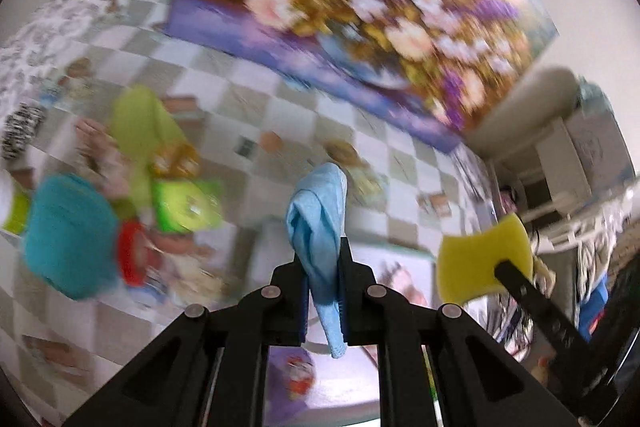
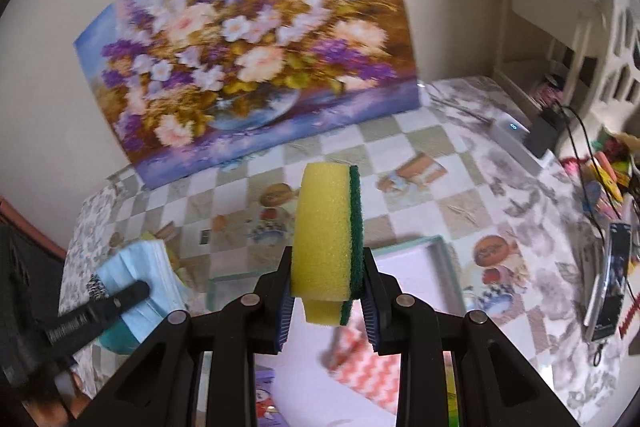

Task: Organize soft objects
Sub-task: 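Carry the sponge and blue mask over the white tray with both tools, then open both tools to drop the sponge and mask into the tray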

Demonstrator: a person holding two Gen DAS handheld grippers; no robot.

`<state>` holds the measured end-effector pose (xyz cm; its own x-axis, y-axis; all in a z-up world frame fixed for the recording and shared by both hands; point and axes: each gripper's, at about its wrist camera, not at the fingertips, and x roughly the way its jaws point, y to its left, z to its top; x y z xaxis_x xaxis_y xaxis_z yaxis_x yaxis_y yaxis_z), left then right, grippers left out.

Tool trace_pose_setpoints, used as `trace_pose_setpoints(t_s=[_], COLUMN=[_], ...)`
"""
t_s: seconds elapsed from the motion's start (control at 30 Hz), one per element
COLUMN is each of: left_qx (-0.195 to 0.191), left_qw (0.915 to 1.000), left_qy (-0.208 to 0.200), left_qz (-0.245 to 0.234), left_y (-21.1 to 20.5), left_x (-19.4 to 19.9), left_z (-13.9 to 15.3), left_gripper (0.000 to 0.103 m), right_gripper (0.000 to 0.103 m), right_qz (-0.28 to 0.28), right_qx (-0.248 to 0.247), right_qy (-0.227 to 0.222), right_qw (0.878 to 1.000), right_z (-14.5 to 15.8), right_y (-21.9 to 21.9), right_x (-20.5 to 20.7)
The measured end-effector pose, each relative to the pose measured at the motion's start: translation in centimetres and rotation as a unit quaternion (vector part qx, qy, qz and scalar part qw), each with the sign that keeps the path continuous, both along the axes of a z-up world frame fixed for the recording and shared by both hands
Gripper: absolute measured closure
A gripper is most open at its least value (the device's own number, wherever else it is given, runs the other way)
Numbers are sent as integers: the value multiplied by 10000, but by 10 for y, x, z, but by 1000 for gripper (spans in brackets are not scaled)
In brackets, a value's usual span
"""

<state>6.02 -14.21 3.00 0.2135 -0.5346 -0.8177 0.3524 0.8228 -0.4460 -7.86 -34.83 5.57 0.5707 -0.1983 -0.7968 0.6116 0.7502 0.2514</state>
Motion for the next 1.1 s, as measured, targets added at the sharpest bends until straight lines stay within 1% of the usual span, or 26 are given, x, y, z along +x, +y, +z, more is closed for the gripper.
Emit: trace_pose_setpoints(t_s=[0.1,0.17,0.23,0.33,0.43,0.53,0.57,0.67,0.73,0.77,0.83,0.87,0.9,0.93,1.07,1.1], left_qx=[-32,53,45,49,126,156,188,440,508,533,615,636,644,686,872,924], left_qw=[9996,9988,9974,9953,9945,9937,9936,9933,9928,9925,9919,9920,9921,9924,9930,9930], left_qy=[117,269,477,734,792,893,907,918,960,986,1003,987,966,909,670,602], left_qz=[-269,-410,-535,-622,-671,-653,-642,-545,-504,-491,-468,-465,-467,-471,-437,-416], left_y=[-17,-27,-36,-43,-47,-47,-46,-46,-45,-44,-43,-43,-41,-41,-39,-38], left_x=[-12,-18,-23,-27,-28,-27,-26,-22,-20,-20,-20,-20,-20,-20,-21,-21], left_z=[-18,-31,-45,-63,-73,-84,-86,-97,-100,-102,-102,-101,-100,-98,-86,-82], left_gripper=[91,91,91,91,91,91,91,91,90,89,78,74,68,64,55,51], right_gripper=[72,72,72,72,72,72,72,69,69,67,62,58,58,58,58,57], right_qz=[-9,37,53,89,144,136,125,29,-41,-77,-153,-201,-243,-283,-379,-397], right_qx=[64,258,481,685,991,1116,1149,1219,1232,1248,1243,1211,1165,1106,933,899], right_qy=[132,184,238,356,508,657,666,631,649,663,712,767,819,864,917,920], right_qw=[9999,9995,9985,9970,9937,9915,9911,9905,9903,9899,9896,9895,9895,9897,9907,9909], right_z=[-11,-22,-35,-53,-76,-90,-92,-93,-93,-94,-94,-94,-94,-93,-87,-86], right_y=[-5,-8,-9,-9,-9,-11,-13,-19,-23,-25,-27,-29,-30,-31,-35,-35], right_x=[-3,-3,-3,-2,1,2,2,-2,-4,-5,-6,-7,-8,-9,-14,-15])
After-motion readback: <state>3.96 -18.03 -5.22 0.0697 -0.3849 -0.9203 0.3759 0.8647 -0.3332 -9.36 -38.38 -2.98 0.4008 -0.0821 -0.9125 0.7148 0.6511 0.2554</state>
